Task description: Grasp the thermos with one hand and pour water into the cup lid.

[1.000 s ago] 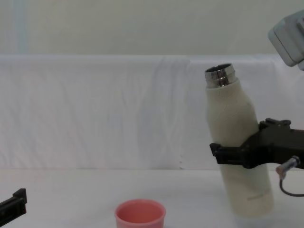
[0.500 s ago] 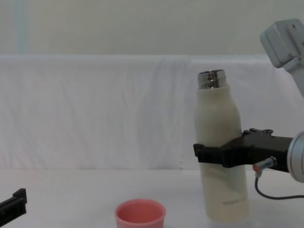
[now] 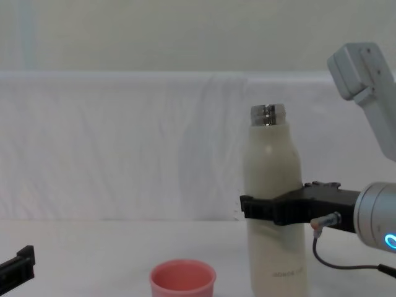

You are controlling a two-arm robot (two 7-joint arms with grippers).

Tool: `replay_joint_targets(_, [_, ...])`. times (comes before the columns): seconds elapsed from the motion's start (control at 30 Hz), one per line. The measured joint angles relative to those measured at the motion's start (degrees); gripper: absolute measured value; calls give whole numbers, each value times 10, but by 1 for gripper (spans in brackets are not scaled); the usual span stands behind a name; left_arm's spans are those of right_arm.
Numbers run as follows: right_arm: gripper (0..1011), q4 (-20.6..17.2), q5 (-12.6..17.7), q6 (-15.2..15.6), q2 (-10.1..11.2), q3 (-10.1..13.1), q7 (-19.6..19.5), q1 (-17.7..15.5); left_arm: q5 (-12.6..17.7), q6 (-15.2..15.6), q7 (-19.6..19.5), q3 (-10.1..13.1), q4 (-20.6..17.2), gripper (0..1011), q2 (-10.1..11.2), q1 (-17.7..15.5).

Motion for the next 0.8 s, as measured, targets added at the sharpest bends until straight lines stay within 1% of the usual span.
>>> replay_joint_targets(0.37, [958, 25, 31, 3, -8, -5, -12, 7, 0, 0, 0, 0, 0, 1001, 0, 0])
replay_joint_targets(0.8, [959, 34, 48, -8, -1, -16, -17, 7, 0, 0, 0, 0, 0, 1001, 0, 0])
